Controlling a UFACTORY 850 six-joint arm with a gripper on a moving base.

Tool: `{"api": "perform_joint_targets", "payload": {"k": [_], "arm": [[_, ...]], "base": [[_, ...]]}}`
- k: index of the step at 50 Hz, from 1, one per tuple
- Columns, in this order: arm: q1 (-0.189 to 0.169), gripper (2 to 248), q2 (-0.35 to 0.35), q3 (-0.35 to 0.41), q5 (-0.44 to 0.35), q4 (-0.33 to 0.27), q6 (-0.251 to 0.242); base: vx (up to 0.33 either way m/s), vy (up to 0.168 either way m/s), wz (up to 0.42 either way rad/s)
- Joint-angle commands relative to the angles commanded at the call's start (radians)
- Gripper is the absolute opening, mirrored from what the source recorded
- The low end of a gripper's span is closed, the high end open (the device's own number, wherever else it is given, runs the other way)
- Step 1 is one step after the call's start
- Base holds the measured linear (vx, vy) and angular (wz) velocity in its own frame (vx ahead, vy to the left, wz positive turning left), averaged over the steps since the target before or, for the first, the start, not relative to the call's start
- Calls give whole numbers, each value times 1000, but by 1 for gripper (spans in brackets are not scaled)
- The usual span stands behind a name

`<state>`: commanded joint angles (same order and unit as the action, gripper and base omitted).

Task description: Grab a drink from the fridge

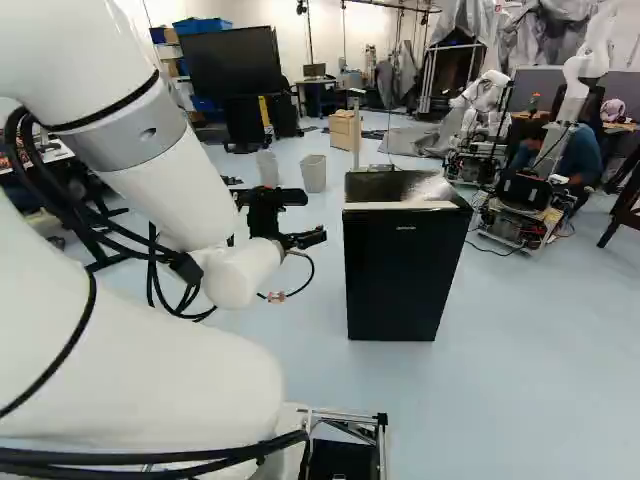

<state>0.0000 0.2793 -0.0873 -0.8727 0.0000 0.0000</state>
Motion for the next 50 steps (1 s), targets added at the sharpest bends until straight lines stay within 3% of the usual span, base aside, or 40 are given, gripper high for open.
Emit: {"api": "perform_joint_targets", "payload": {"k": [23, 35, 50], "arm": [[0, 247, 0, 0, 0, 0, 0], [1, 247, 0, 0, 0, 0, 0], [34, 247, -44, -38, -6, 36, 0]], "base": [[28, -72, 3], [2, -6, -1], [0, 0, 0]]}}
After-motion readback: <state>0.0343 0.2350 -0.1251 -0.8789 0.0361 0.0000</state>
